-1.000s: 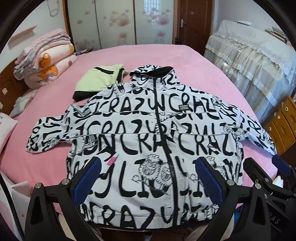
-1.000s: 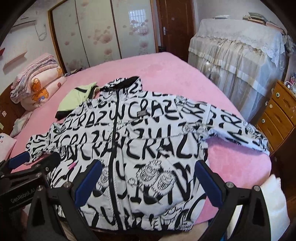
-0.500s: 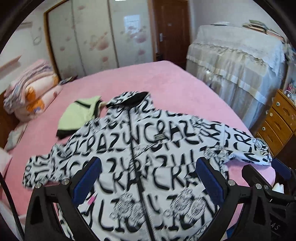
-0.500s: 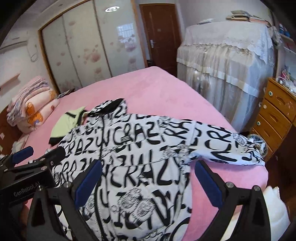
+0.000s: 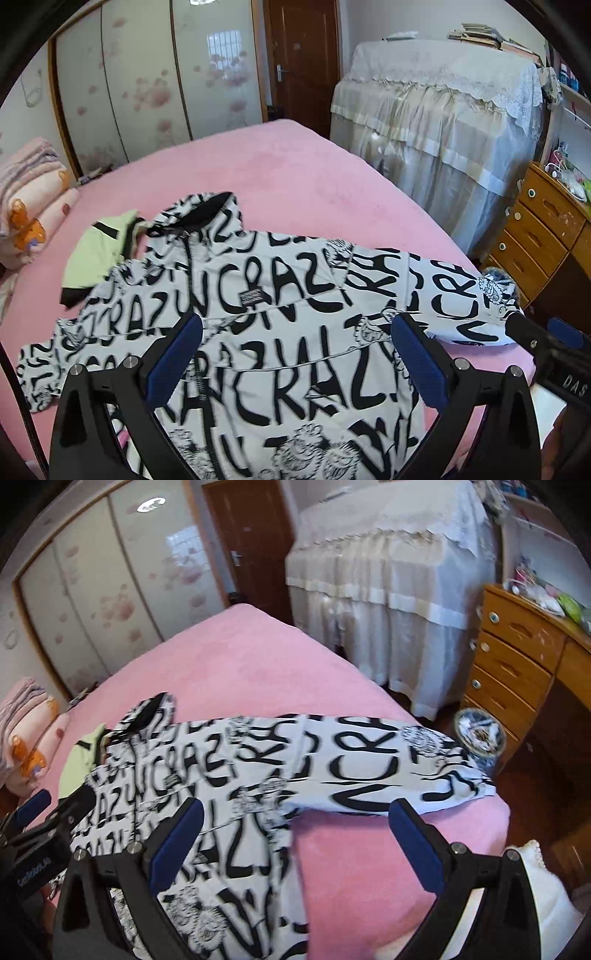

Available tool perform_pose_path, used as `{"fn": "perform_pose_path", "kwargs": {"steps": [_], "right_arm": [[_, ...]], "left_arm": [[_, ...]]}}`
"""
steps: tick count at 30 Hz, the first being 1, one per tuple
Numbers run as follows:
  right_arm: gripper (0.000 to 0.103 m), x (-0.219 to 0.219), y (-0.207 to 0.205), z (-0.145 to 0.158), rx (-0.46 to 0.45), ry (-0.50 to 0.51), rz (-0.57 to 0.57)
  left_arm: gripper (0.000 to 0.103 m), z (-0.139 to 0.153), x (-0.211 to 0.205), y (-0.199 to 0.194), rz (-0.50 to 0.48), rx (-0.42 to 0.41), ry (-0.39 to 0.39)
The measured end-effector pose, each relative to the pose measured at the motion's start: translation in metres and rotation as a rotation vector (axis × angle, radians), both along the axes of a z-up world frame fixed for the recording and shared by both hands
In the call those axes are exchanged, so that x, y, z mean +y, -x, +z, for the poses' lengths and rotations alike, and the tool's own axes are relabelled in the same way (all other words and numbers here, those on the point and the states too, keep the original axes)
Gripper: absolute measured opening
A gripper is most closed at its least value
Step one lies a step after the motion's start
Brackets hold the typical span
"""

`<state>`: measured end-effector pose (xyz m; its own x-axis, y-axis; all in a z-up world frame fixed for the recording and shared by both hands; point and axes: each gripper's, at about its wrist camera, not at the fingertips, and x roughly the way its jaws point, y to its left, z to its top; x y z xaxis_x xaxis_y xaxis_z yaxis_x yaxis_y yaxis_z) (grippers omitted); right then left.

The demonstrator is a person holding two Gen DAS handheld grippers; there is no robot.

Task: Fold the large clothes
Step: 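Grasp the sleeve nearest the right tool and lift it, then fold the held sleeve across the jacket front and release it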

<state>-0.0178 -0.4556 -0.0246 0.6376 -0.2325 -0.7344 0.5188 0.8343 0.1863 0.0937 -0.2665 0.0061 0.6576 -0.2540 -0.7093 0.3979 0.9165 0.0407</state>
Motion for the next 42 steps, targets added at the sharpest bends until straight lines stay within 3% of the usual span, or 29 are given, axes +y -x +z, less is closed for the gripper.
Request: {"fn": "perform_pose_path", "kwargs": {"steps": [9,19,21,24,25,26,27,28,29,30,34,38,42], "right_arm": [[0.101,-0.08,-0.008,-0.051,0.064,-0.216,-0.131],[0.097,-0.167,0.014,-0.139,0.084,-0.62,-0.418],[0.092,-0.176,0.019,-0.156,0.052,-0.702,-0.459],[0.081,-0.185,0.02,-0.17,0.023,-0.719,-0.512],[0.077,-0.188,0.019,-0.171,0.017,-0.714,-0.526],[0.067,-0.19,0.018,-0.172,0.019,-0.691,-0.55],[0.049,-0.191,0.017,-0.169,0.029,-0.655,-0.563],[0.039,-0.191,0.015,-0.166,0.036,-0.621,-0.567],[0.019,-0.189,0.012,-0.16,0.04,-0.574,-0.565],[0.009,-0.184,0.006,-0.147,0.027,-0.511,-0.547],[0.008,-0.152,-0.016,-0.086,-0.067,-0.252,-0.446],[0.008,-0.079,-0.053,-0.017,-0.21,-0.024,-0.198],[0.008,0.009,-0.099,0.004,-0.227,0.102,0.098]], "left_arm": [[0.101,-0.05,-0.048,-0.032,-0.02,0.033,-0.067],[0.101,-0.106,-0.094,-0.048,-0.058,0.052,-0.178],[0.101,-0.114,-0.097,-0.051,-0.06,0.068,-0.185],[0.101,-0.123,-0.098,-0.053,-0.067,0.099,-0.177],[0.101,-0.124,-0.098,-0.054,-0.067,0.104,-0.176],[0.101,-0.126,-0.096,-0.054,-0.067,0.11,-0.175],[0.101,-0.127,-0.094,-0.054,-0.066,0.112,-0.174],[0.101,-0.127,-0.092,-0.054,-0.064,0.113,-0.174],[0.101,-0.127,-0.089,-0.054,-0.061,0.113,-0.171],[0.101,-0.126,-0.084,-0.054,-0.056,0.113,-0.167],[0.101,-0.119,-0.059,-0.058,-0.019,0.117,-0.143],[0.101,-0.11,-0.021,-0.063,0.04,0.124,-0.119],[0.101,-0.107,0.033,-0.069,0.13,0.143,-0.084]]}}
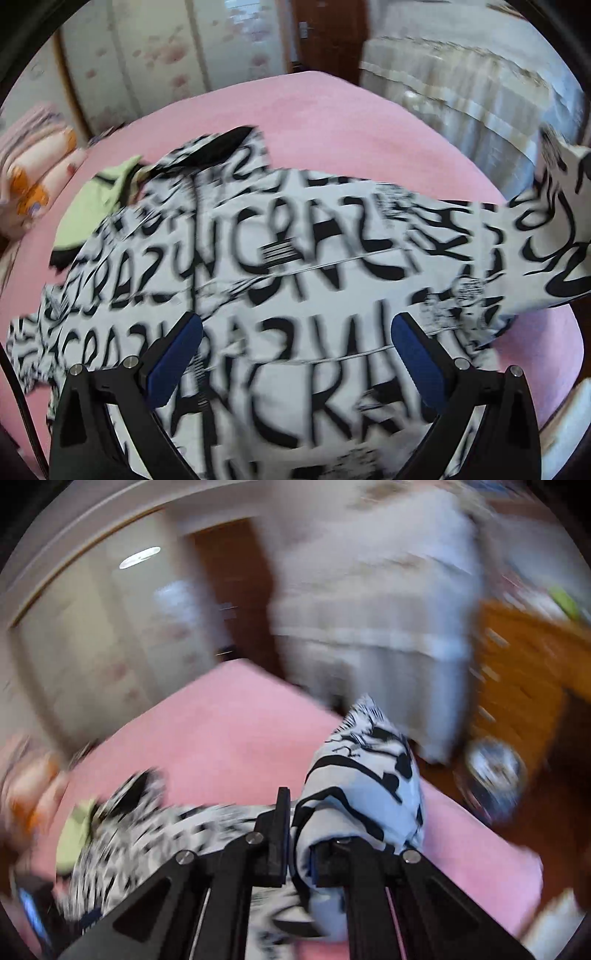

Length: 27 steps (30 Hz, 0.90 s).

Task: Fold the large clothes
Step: 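Fold the held sleeve across the jacket front and release it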

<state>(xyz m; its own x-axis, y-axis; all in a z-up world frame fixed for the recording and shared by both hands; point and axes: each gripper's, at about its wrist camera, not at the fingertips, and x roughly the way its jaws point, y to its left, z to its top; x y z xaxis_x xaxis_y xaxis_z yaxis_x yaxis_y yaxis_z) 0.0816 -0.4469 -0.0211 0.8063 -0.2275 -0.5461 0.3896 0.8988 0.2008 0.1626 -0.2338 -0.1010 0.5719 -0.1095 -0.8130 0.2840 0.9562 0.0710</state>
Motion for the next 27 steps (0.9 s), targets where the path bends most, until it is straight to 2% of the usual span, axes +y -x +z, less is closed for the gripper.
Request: {"fn": "perform_pose_path", "kwargs": {"steps": [2,3,7,10,11,12,15,19,22,26,27], "right_arm": [[0.008,0.036,-0.02,-0.011,0.038,0.051,0.101],[0.008,0.061,-0.033,-0.024,0.081,0.078,0.169],[0.01,0.117,-0.054,-0.087,0.251,0.081,0.311],[0.025,0.149,-0.052,-0.132,0.368,0.071,0.398],[0.034,0.156,-0.048,-0.139,0.387,0.077,0.405],[0.043,0.164,-0.039,-0.144,0.39,0.077,0.413],[0.056,0.164,-0.016,-0.144,0.374,0.041,0.436],[0.058,0.156,0.007,-0.138,0.363,0.006,0.413],[0.058,0.143,0.025,-0.135,0.355,-0.066,0.389],[0.058,0.13,0.04,-0.138,0.344,-0.163,0.358],[0.058,0.127,0.042,-0.139,0.344,-0.18,0.351]], "left_arm": [[0.101,-0.003,0.028,-0.006,0.048,0.025,0.021],[0.101,-0.005,0.039,-0.008,0.068,0.035,0.029],[0.101,-0.023,0.08,-0.017,0.13,0.094,0.042],[0.101,-0.038,0.096,-0.021,0.14,0.162,0.084],[0.101,-0.042,0.098,-0.02,0.137,0.174,0.095],[0.101,-0.046,0.098,-0.02,0.127,0.192,0.11],[0.101,-0.051,0.089,-0.017,0.081,0.22,0.146],[0.101,-0.055,0.069,-0.015,0.011,0.245,0.178],[0.101,-0.062,0.057,-0.017,-0.012,0.275,0.195],[0.101,-0.083,0.052,-0.033,-0.01,0.366,0.288],[0.101,-0.089,0.053,-0.038,-0.009,0.399,0.333]]}}
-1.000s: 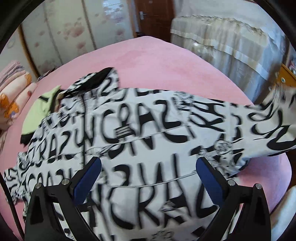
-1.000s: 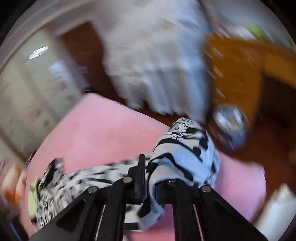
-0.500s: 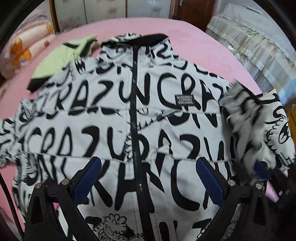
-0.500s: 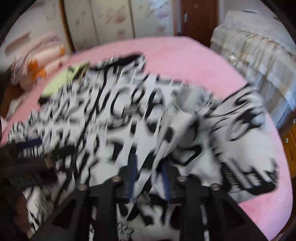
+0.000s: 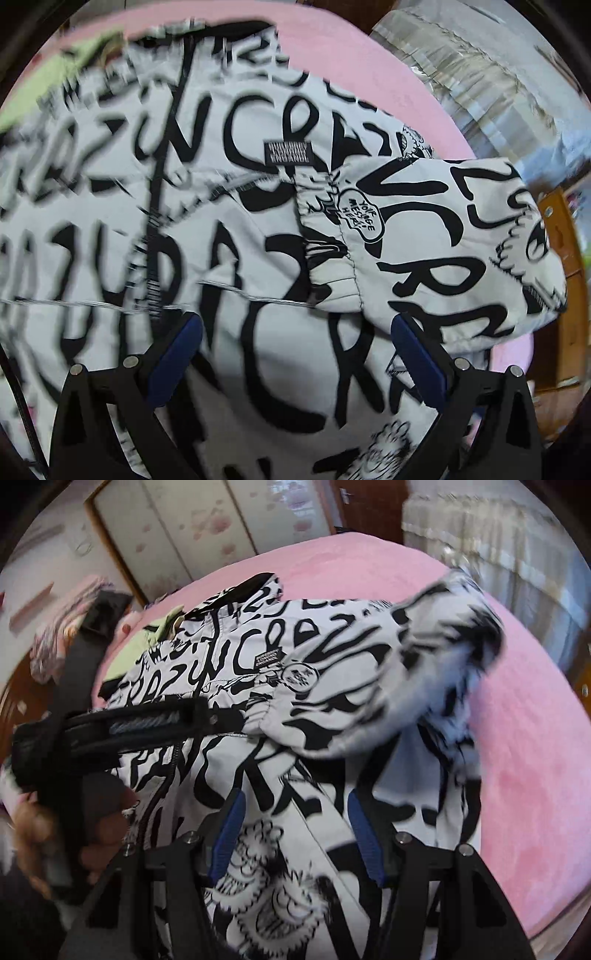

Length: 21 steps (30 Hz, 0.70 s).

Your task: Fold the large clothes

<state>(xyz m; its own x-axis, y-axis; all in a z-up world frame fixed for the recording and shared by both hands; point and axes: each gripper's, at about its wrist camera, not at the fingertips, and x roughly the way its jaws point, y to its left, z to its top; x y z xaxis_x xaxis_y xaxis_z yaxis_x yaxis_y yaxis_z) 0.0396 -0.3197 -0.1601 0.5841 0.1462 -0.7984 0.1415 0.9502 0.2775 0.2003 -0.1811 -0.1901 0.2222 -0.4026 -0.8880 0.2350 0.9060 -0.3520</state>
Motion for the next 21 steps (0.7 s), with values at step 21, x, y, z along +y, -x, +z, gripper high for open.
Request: {"fn": "perform_pose_path", "kwargs": {"steps": [21], "right_arm": [[0.058,-0.015,0.017,-0.012,0.017,-0.078,-0.061]], "left_arm": [[0.083,-0.03,-0.037,-0.036,-0.001,0.065,0.149]]}}
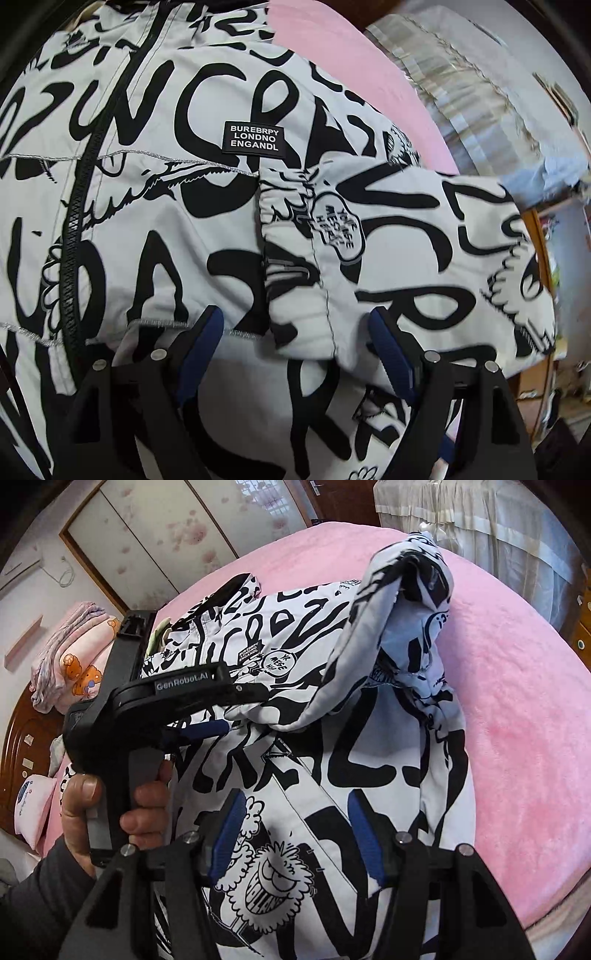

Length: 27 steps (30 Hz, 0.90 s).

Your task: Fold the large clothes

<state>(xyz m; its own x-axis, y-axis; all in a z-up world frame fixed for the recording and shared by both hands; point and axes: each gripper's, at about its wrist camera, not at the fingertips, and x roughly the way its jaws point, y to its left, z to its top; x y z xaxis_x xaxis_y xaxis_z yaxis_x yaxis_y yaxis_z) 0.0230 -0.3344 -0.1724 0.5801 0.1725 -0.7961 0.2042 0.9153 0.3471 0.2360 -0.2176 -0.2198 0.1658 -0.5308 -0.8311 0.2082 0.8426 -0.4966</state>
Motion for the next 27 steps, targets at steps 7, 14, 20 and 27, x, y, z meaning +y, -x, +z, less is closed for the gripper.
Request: {"fn": "perform_pose_path", "kwargs": {"steps": [7,14,20,27], "right_arm": [[0.058,-0.008,0.006,-0.002,0.011,0.001,-0.03],[0.058,-0.027,0.001,0.0,0.017,0.065,-0.091],[0.058,-0.044,-0.045,0.003,0.0,0.279,-0.161],[0.016,-0.061,-0.088,0.01,-0.015,0.336,-0.167]], "left_arm": [[0.024,0.004,-0.024,-0.014,-0.05,-0.01,-0.104],[0.013,0.08,-0.013,-0.032,-0.022,-0.115,-0.016],[0.013,0.157,0.002,-0.051,0.003,-0.265,-0.026],[0.013,0.211,0.046,-0.064,0.075,-0.428,-0.142]]}}
